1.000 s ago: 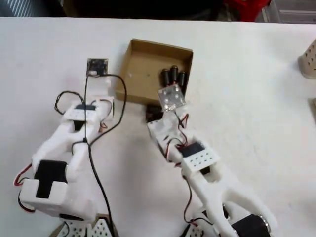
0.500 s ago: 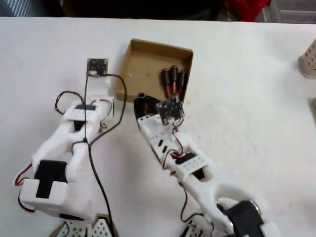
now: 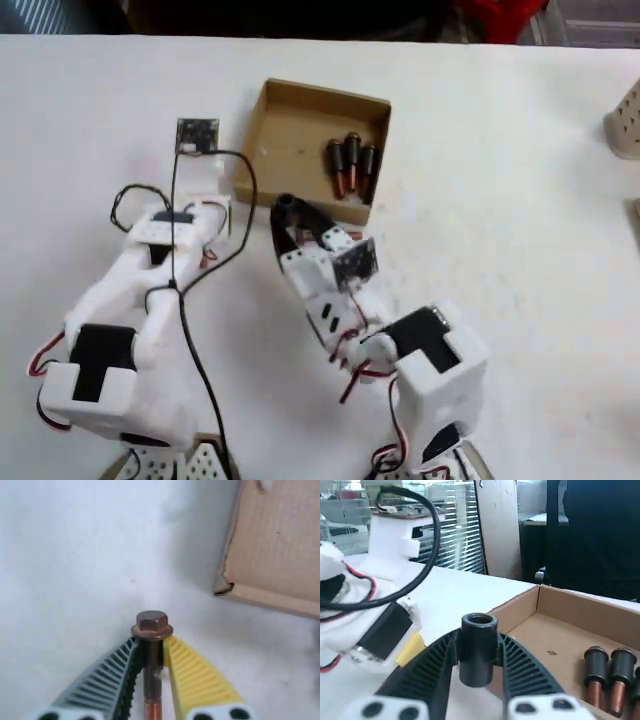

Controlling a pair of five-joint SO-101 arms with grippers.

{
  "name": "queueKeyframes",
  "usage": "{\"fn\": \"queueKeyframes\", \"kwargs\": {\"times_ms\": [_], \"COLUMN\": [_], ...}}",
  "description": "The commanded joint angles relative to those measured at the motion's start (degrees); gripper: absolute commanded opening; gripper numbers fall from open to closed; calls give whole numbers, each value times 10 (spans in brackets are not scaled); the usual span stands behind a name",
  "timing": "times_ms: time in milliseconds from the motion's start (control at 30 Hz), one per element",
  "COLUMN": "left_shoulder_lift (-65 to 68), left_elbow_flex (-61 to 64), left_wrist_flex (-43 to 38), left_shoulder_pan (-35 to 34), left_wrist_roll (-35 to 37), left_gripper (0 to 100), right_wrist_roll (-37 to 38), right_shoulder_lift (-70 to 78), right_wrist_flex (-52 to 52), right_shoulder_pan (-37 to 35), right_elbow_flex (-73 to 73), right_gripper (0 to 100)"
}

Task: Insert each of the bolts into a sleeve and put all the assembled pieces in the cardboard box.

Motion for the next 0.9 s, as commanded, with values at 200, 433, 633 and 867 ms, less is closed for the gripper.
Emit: {"fn": "queueKeyframes", "kwargs": {"times_ms": [200, 433, 633, 867], "left_shoulder_lift": [-5, -5, -6, -41], "left_elbow_flex": [-4, -4, -5, 10], "left_wrist_flex": [-39, -40, -40, -40], "left_shoulder_pan": [-6, -6, -3, -2], "left_wrist_roll": [1, 1, 1, 1], "left_gripper": [23, 24, 23, 21], "right_wrist_roll": [-6, -6, -6, -6], "right_shoulder_lift": [0, 0, 2, 6], "right_wrist_flex": [-135, -159, -160, -158], "right_shoulder_pan": [-6, -18, -33, -35], "right_elbow_flex": [118, 193, 202, 201], "right_gripper": [17, 17, 17, 17]}}
